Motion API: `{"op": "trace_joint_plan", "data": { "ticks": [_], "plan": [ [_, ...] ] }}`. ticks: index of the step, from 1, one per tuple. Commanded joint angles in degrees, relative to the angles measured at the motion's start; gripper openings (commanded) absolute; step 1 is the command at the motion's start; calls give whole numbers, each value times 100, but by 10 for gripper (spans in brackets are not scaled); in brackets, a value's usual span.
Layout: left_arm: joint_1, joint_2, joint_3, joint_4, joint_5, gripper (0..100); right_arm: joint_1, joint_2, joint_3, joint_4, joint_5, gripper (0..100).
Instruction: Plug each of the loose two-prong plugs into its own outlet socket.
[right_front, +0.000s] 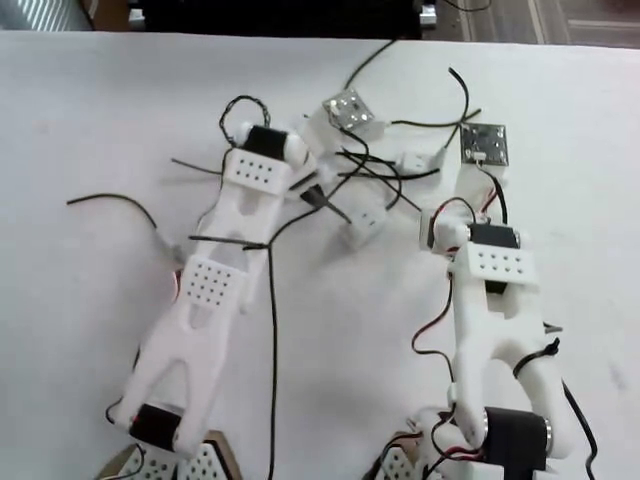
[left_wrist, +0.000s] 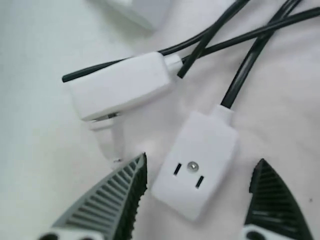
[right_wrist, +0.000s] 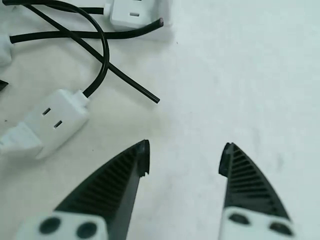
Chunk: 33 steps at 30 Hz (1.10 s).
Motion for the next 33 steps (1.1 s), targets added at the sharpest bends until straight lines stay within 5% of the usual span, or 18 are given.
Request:
{"op": "trace_joint_plan", "data": {
  "ticks": [1,7,14,33],
  "plan": [
    [-57,145,-158,-141,35,320,48,-233,-18,-48,-9,226],
    [-101,224,-202,70,-18,235,40,-233,-18,-48,-9,226],
    [110,163,-211,1398,-1160,107,48,-233,-18,-40,-9,226],
    [-1182,-602,264,1723,-571,64,40,-233,-18,-40,-9,226]
  ]
}}
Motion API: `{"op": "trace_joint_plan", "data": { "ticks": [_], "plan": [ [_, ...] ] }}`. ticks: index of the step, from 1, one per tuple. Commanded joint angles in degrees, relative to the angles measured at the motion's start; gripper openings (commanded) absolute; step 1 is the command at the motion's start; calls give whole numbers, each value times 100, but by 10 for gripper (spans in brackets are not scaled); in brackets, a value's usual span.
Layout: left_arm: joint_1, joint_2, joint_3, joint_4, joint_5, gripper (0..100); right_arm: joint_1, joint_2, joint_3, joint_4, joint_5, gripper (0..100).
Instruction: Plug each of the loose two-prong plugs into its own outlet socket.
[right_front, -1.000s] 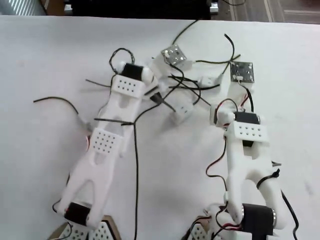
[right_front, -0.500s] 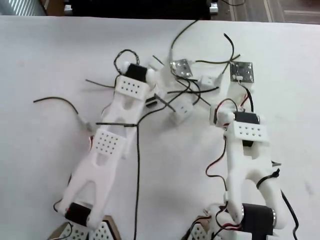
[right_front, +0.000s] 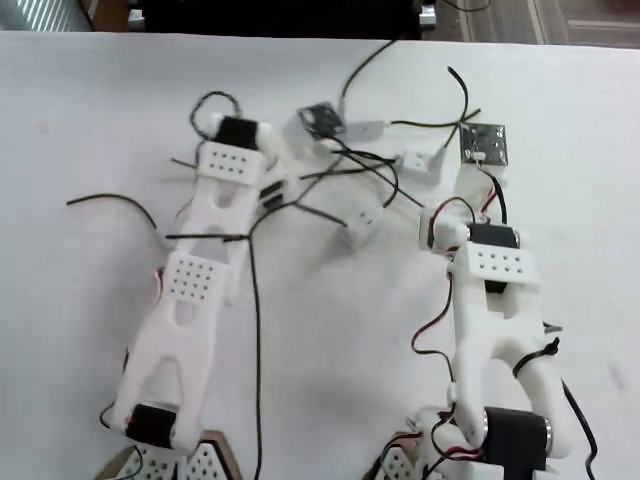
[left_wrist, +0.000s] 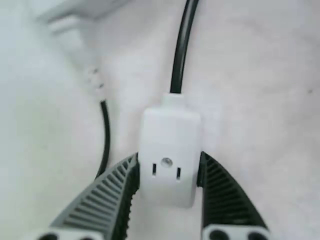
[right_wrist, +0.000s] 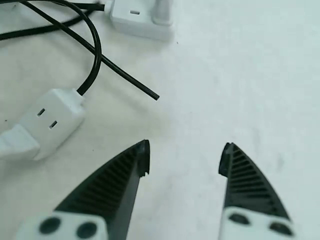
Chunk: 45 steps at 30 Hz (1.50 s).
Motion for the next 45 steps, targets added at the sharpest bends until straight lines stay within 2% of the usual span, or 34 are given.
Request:
{"op": "trace_joint_plan", "data": {
  "ticks": [1,15,20,27,31,41,45],
  "plan": [
    [-646,-602,642,70,176,64,40,-233,-18,-48,-9,226],
    [-356,-3908,5934,35,158,64,40,-233,-18,-57,-9,226],
    [-356,-4637,7349,0,185,64,31,-233,-18,-57,-9,226],
    [-338,-5165,8501,-220,193,73,31,-233,-18,-48,-9,226],
    [-374,-5631,8914,-536,563,158,31,-233,-18,-48,-9,226],
    [136,-8022,10760,-993,721,201,31,-233,-18,-48,-9,226],
    [110,-8673,11437,-1442,976,265,31,-233,-9,-48,-9,226]
  ]
}}
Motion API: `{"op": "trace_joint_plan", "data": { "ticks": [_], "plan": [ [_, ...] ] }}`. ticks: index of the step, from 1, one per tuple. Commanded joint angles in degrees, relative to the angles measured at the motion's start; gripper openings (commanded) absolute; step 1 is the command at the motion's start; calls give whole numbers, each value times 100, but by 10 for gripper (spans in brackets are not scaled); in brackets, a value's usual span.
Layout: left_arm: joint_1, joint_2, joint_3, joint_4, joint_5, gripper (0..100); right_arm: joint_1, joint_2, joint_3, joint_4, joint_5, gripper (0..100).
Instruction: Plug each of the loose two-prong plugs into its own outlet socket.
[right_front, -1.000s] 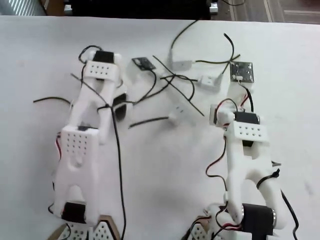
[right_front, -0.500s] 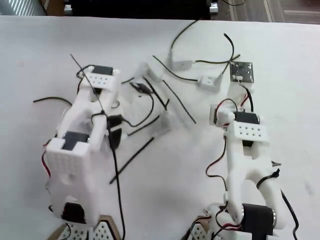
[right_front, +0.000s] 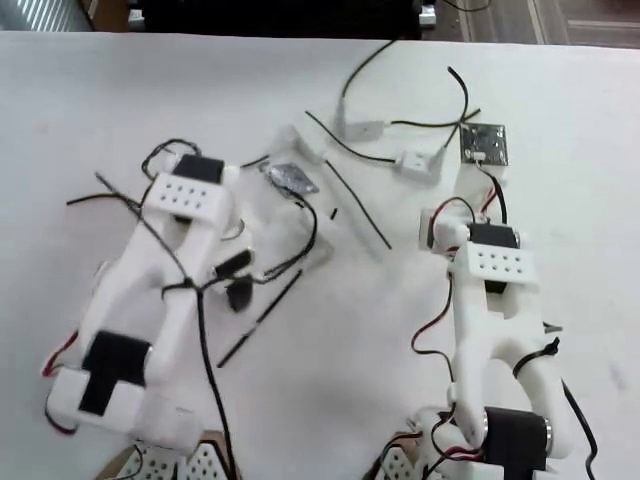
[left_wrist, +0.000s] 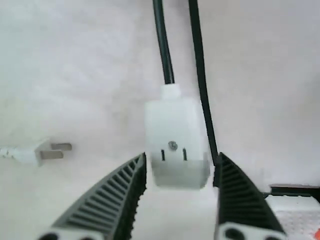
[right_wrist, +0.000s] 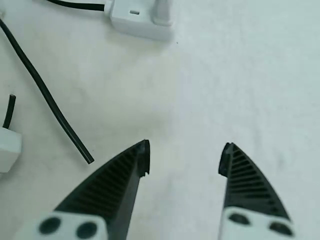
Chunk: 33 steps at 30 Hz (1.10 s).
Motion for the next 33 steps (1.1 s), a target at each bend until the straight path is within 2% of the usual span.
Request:
{"op": "trace_joint_plan", "data": {
  "ticks": [1,11,16,21,25,28,33],
  "plan": [
    [40,-927,633,-457,352,273,31,-233,-9,-40,-9,226],
    [127,-1033,1213,-642,387,274,13,-233,105,-189,-9,226],
    [602,-1051,1582,-668,413,231,-4,-233,167,-277,0,226],
    [690,-1015,2259,-1459,835,239,-4,-233,167,-277,0,226],
    [347,-1007,2681,-2013,888,305,-4,-233,167,-268,0,226],
    [-171,-1007,2752,-2321,826,309,-4,-233,167,-268,0,226],
    [-866,-1007,2752,-2365,281,309,-4,-233,167,-268,0,226]
  ]
}}
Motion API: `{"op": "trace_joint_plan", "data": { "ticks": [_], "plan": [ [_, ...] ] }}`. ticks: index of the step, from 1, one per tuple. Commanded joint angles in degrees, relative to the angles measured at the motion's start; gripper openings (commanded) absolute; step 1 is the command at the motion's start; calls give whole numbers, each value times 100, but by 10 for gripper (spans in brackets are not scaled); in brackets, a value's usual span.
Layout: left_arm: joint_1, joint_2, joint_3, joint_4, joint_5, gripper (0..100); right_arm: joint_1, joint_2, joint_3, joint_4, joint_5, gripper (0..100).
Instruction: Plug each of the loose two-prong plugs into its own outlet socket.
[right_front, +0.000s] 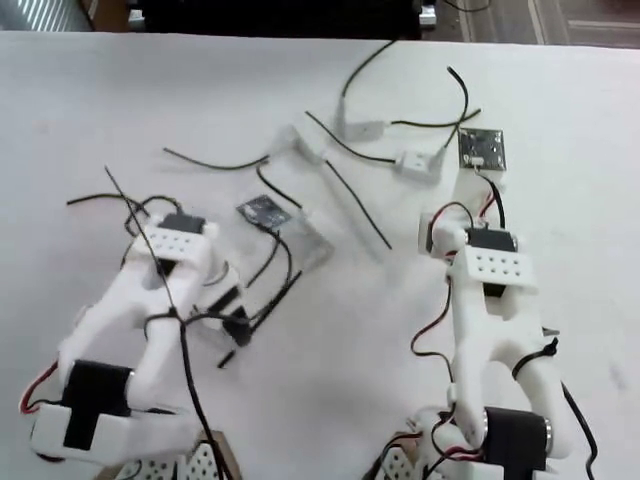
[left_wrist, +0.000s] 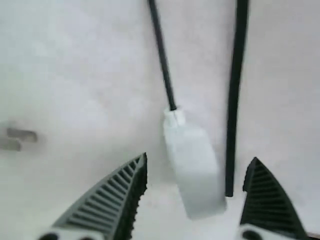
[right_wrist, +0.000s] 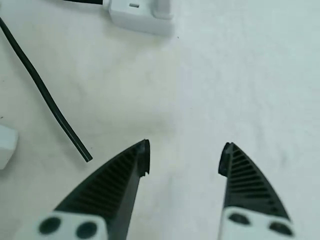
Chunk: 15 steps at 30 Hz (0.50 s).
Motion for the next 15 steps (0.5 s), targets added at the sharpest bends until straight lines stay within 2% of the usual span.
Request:
{"op": "trace_joint_plan", "data": {
  "ticks": [1,11,15],
  "plan": [
    [-602,-145,-26,-70,-387,309,-4,-233,-44,-84,0,226],
    [-1262,-145,-712,-18,-563,313,-4,-233,-44,-66,0,226],
    [-1411,-154,-1178,422,-818,313,-4,-233,-44,-66,0,226]
  ]
}}
